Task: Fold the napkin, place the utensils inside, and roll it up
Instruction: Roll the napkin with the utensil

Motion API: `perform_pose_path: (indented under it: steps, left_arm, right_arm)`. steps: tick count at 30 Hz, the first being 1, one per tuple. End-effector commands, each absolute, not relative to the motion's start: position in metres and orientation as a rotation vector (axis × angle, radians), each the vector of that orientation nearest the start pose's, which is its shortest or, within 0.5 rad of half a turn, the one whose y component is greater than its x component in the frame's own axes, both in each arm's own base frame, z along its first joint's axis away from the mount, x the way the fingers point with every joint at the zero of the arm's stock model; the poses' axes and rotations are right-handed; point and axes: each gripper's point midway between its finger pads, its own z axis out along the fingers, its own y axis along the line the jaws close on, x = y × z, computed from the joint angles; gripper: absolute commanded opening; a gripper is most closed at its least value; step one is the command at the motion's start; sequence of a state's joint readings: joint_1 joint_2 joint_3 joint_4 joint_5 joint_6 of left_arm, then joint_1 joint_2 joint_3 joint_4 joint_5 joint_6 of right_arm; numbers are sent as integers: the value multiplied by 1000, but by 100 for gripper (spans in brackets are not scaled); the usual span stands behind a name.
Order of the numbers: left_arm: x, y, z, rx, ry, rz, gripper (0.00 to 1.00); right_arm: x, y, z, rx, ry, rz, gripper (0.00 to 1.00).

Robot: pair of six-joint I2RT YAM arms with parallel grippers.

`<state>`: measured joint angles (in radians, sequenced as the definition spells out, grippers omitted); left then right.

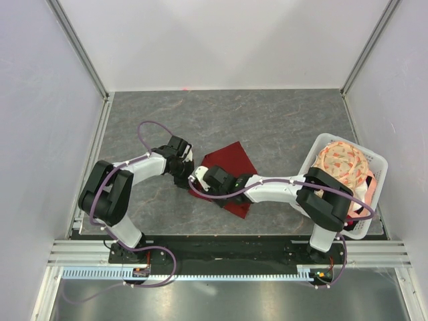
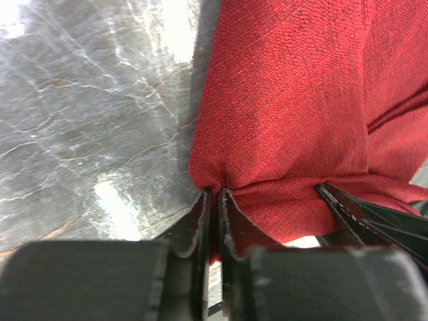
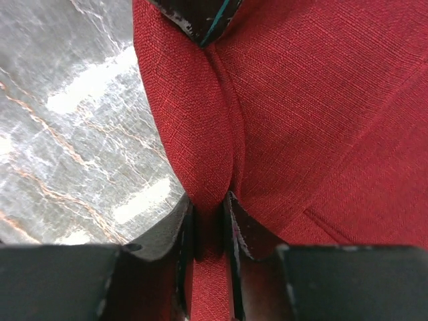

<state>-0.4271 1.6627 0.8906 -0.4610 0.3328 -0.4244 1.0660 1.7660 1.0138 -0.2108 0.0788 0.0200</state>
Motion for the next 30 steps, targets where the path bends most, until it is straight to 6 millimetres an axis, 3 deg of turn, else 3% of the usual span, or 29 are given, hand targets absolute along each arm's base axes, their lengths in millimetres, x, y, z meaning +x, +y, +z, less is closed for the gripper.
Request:
perform_pose_path:
  steps: [1, 3, 4, 7, 9, 12, 16, 19, 20, 26, 30]
  left_arm:
    - [262, -174, 27, 75, 2820, -527, 23]
    - [270, -167, 39, 35, 2764, -490, 39]
    - [274, -161, 42, 8, 2748, -470, 52]
    - [276, -147, 48, -46, 2703, -407, 68]
    - [274, -138, 47, -85, 2685, -361, 73]
    - [272, -140, 53, -99, 2619, -409, 74]
    - [268, -165, 73, -15, 2475, -645, 74]
    - [261, -179, 77, 21, 2425, -778, 74]
    - [257, -183, 74, 27, 2421, -821, 73]
    - [248, -185, 56, 5, 2471, -849, 67]
    - [248, -188, 54, -7, 2455, -877, 59]
  right_arm:
    - [170, 332, -6, -1368, 2382, 472, 23]
    - [168, 330, -7, -1362, 2409, 529, 22]
    - [162, 332, -6, -1376, 2423, 597, 21]
    - [156, 332, -4, -1378, 2463, 726, 20]
    - [157, 331, -3, -1361, 2484, 795, 19]
    - [154, 332, 2, -1335, 2513, 946, 18]
    - [153, 335, 7, -1282, 2550, 1181, 18]
    - [159, 337, 7, -1219, 2588, 1290, 18]
    - [156, 339, 11, -1205, 2591, 1392, 18]
    - [165, 339, 6, -1110, 2649, 1524, 19]
    - [173, 335, -5, -1037, 2703, 1561, 19]
